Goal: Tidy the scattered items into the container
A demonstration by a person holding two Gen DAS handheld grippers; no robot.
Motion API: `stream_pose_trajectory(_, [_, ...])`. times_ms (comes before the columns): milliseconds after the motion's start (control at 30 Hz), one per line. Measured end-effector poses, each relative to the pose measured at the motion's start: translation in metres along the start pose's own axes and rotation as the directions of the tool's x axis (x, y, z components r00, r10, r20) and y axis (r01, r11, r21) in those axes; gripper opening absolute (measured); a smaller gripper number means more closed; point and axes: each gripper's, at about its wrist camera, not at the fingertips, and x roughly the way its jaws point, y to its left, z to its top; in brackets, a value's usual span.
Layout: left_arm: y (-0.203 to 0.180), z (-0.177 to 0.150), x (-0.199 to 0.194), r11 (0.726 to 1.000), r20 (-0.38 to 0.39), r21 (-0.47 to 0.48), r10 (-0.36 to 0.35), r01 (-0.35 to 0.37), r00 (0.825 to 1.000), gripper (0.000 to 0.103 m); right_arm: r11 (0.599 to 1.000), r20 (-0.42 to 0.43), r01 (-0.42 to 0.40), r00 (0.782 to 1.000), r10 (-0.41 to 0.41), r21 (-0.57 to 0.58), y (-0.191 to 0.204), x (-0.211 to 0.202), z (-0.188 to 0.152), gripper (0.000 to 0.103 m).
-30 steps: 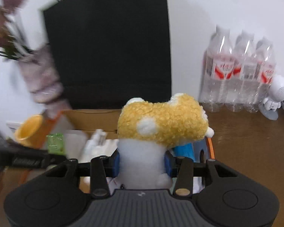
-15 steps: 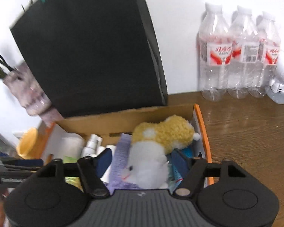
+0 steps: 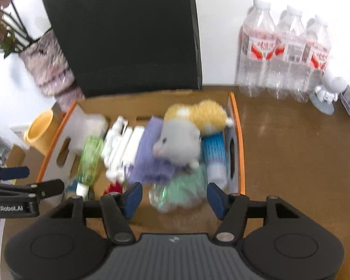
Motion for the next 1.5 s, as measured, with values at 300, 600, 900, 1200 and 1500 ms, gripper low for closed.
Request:
stream_pose_trajectory(300, [-0.009, -0.037, -0.025, 1.0, 0.011, -0.004, 0.025, -0.025, 1.0, 0.103, 0.998, -0.041, 0.037, 0.998, -0.039, -0.05, 0.01, -0.021, -0.043, 0.077])
stream_pose_trajectory(600, [-0.022, -0.124, -0.043, 0.999, 0.137, 0.005, 0.049, -0.051, 0.989, 0.103, 0.995, 0.081, -0.007, 0.997, 0.015, -0.099, 0.022, -0.058, -0.125, 0.087])
stream_pose_trajectory(900, [-0.028, -0.228, -0.064, 0.996, 0.274, 0.011, 0.087, -0.093, 0.958, 0.103, 0.99, 0.228, 0.041, 0.974, -0.01, -0.132, 0.016, -0.066, -0.246, 0.09])
stream_pose_trajectory(1200, [-0.032, -0.312, -0.08, 0.991, 0.379, 0.003, 0.126, -0.137, 0.917, 0.103, 0.999, 0.271, 0.029, 0.962, -0.02, -0.029, 0.01, -0.063, -0.3, 0.09])
stream_pose_trajectory(1500, [-0.038, -0.321, -0.065, 0.994, 0.346, 0.004, 0.102, -0.11, 0.933, 0.103, 0.995, 0.297, 0.097, 0.951, -0.083, -0.032, 0.014, -0.053, -0.325, 0.097])
